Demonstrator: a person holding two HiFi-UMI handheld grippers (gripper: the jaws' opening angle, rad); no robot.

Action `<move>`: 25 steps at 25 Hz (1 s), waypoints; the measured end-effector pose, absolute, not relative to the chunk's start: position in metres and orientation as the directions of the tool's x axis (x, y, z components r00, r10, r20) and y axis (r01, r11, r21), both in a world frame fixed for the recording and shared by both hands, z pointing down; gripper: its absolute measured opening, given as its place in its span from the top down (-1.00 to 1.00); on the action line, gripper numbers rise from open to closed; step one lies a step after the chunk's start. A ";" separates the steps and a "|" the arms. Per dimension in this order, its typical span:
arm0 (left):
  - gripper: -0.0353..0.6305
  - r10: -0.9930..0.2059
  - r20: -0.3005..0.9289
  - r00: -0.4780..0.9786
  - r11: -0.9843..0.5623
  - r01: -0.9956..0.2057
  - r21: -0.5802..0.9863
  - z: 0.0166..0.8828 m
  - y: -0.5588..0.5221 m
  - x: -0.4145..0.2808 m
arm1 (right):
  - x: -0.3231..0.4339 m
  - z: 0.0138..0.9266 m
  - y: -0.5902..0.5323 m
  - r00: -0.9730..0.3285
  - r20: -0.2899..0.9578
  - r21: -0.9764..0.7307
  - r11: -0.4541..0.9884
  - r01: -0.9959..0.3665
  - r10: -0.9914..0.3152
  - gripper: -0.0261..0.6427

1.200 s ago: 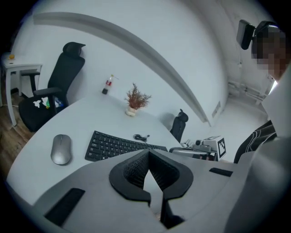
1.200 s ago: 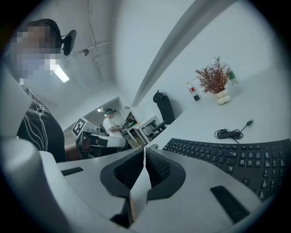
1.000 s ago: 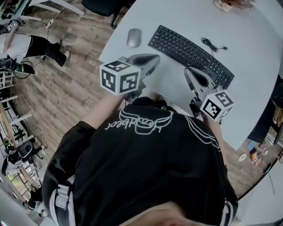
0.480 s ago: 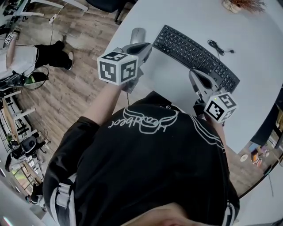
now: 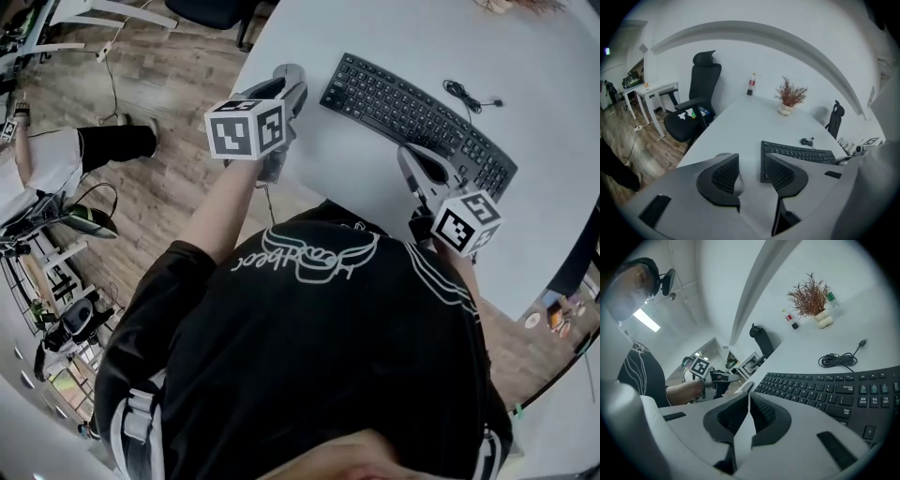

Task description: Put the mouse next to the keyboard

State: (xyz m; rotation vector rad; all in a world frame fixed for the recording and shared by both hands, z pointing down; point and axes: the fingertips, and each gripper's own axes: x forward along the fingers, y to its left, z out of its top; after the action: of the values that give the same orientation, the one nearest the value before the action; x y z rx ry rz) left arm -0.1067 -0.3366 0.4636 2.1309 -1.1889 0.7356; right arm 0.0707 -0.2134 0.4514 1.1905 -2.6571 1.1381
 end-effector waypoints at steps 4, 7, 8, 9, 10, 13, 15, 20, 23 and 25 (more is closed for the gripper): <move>0.13 -0.583 0.727 0.362 -0.377 -0.914 0.151 0.483 -0.349 -0.117 | 0.072 0.456 -0.212 -0.703 0.300 -0.619 0.429 -0.658 -0.645 0.87; -0.08 -0.589 0.750 0.302 -0.354 -0.930 0.098 0.496 -0.359 -0.127 | 0.071 0.458 -0.215 -0.696 0.304 -0.624 0.416 -0.662 -0.651 0.87; -0.10 -0.588 0.757 0.285 -0.347 -0.934 0.081 0.499 -0.361 -0.129 | 0.071 0.459 -0.216 -0.694 0.305 -0.626 0.411 -0.662 -0.653 0.87; -0.11 -0.586 0.764 0.271 -0.342 -0.937 0.070 0.504 -0.362 -0.131 | 0.071 0.459 -0.216 -0.691 0.305 -0.629 0.407 -0.663 -0.655 0.87; -0.12 -0.580 0.772 0.260 -0.336 -0.940 0.064 0.509 -0.362 -0.132 | 0.072 0.460 -0.215 -0.689 0.306 -0.630 0.403 -0.664 -0.657 0.87; -0.12 -0.547 0.802 0.241 -0.322 -0.945 0.064 0.527 -0.361 -0.133 | 0.076 0.461 -0.215 -0.680 0.302 -0.635 0.391 -0.666 -0.668 0.87; -0.12 -0.515 0.826 0.231 -0.320 -0.945 0.065 0.536 -0.361 -0.137 | 0.076 0.460 -0.219 -0.674 0.298 -0.638 0.385 -0.667 -0.676 0.87; -0.12 -0.475 0.855 0.206 -0.309 -0.949 0.057 0.545 -0.369 -0.147 | 0.078 0.459 -0.230 -0.652 0.295 -0.646 0.357 -0.675 -0.698 0.87; -0.11 -0.472 0.859 0.198 -0.292 -0.955 0.060 0.549 -0.378 -0.156 | 0.077 0.462 -0.238 -0.641 0.304 -0.647 0.341 -0.682 -0.705 0.87; -0.11 -0.463 0.862 0.205 -0.279 -0.957 0.077 0.553 -0.379 -0.159 | 0.078 0.465 -0.241 -0.632 0.313 -0.648 0.328 -0.688 -0.709 0.87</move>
State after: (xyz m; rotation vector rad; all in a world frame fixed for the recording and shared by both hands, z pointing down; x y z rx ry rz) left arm -0.1587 -0.3793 0.5527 1.8462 -1.3211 0.9927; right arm 0.0777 -0.2411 0.4653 1.3580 -2.5817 1.2375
